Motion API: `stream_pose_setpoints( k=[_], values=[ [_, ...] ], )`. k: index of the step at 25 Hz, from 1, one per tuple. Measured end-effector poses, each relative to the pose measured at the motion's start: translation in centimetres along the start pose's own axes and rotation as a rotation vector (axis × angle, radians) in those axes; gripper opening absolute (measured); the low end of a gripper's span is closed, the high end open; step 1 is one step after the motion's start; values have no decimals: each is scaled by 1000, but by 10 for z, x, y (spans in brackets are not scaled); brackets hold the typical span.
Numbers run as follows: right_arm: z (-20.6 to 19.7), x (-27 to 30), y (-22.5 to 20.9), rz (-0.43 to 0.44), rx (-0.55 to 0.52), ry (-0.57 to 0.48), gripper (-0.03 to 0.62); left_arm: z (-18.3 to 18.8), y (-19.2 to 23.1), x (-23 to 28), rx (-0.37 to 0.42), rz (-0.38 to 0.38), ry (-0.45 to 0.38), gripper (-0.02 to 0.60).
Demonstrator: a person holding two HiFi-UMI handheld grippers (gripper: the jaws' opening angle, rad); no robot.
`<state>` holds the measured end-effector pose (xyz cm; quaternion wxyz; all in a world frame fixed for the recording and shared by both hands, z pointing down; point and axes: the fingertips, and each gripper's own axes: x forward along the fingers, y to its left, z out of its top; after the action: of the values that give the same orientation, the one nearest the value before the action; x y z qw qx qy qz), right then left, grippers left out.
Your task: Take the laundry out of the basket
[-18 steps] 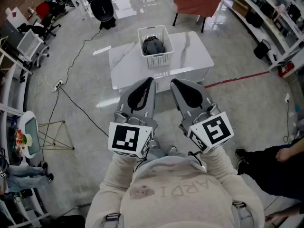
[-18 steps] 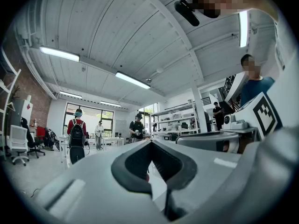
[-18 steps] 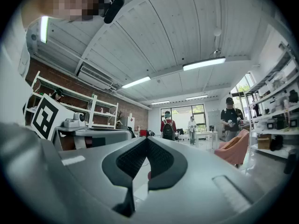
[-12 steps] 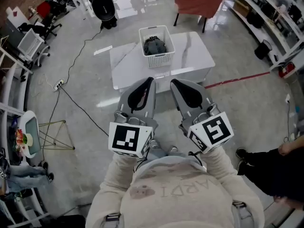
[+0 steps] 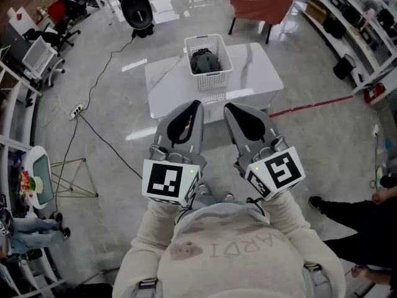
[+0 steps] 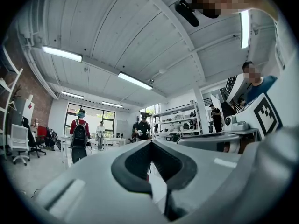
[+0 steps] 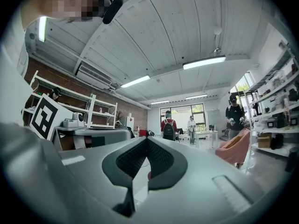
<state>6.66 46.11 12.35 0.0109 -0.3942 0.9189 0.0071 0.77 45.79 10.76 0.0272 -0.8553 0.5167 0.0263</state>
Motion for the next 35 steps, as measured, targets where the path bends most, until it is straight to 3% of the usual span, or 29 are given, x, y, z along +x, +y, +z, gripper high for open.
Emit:
stream_pose_setpoints(
  k=[4, 8, 13, 25, 35],
  values=[
    [-2, 20, 6, -13, 13, -29, 28, -1, 24, -1, 1, -3, -12, 0],
    [-4, 37, 9, -21, -74, -28, 26, -7, 44, 5, 13, -18, -18, 0],
    [-8, 55, -9, -35, -82, -1, 28, -13, 56, 30, 24, -38, -18, 0],
    [-16, 152, -98, 20, -65, -19, 28, -21, 119, 148, 20, -29, -14, 0],
    [-11, 225, -210, 98, -52, -17, 28, -20, 149, 276, 19, 36, -13, 0]
  ],
)
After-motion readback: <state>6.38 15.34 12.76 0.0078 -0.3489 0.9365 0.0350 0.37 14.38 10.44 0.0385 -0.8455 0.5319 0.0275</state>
